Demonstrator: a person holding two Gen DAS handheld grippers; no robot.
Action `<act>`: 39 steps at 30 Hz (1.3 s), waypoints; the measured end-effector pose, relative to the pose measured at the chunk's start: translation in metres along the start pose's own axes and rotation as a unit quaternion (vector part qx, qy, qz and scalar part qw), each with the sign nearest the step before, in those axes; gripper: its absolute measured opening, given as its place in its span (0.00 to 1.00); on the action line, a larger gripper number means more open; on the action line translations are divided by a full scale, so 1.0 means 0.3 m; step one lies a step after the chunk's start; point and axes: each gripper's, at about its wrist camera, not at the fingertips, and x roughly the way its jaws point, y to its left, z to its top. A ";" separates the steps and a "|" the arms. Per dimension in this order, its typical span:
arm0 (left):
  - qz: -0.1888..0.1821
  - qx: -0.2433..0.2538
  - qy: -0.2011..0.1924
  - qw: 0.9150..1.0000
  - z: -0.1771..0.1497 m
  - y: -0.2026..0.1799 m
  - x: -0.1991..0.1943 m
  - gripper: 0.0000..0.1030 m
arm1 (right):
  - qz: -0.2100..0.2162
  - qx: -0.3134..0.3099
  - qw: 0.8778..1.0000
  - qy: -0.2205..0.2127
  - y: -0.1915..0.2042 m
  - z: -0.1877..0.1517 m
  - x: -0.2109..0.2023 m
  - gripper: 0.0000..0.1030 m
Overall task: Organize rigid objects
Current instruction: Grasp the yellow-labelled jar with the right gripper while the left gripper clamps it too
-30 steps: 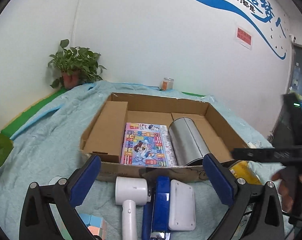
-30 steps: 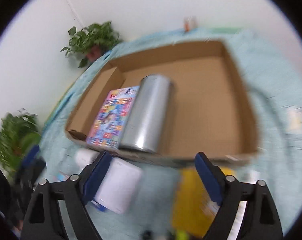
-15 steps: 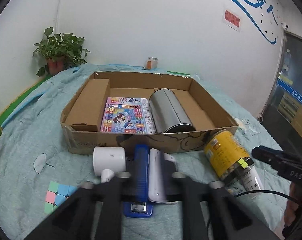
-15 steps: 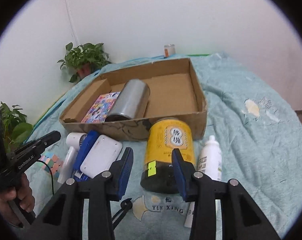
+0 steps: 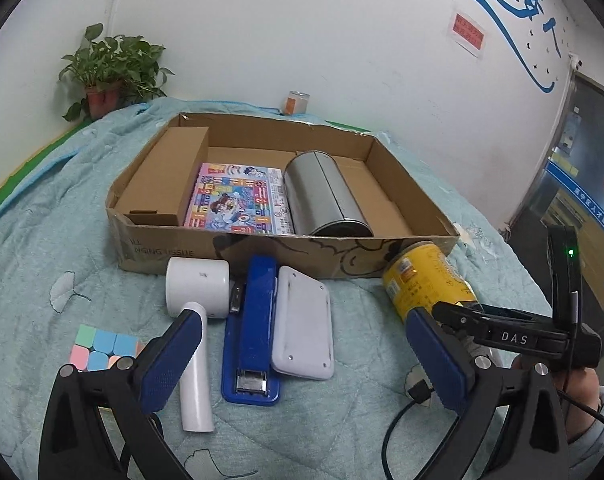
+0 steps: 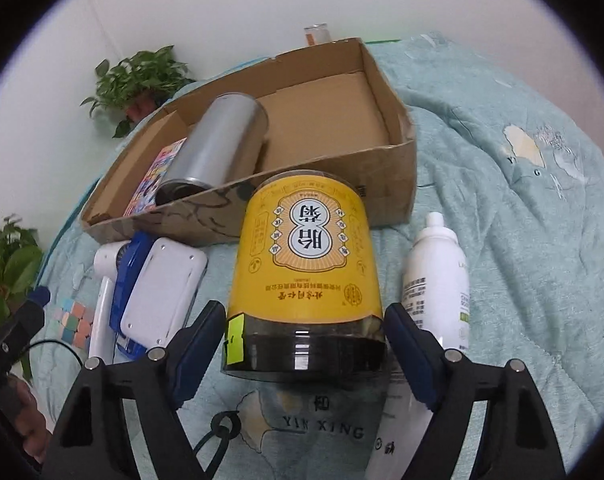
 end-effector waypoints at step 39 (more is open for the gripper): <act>-0.225 -0.114 0.209 0.945 -0.109 -0.074 0.272 0.76 | 0.160 -0.033 0.983 0.087 0.165 -0.161 -0.029 0.82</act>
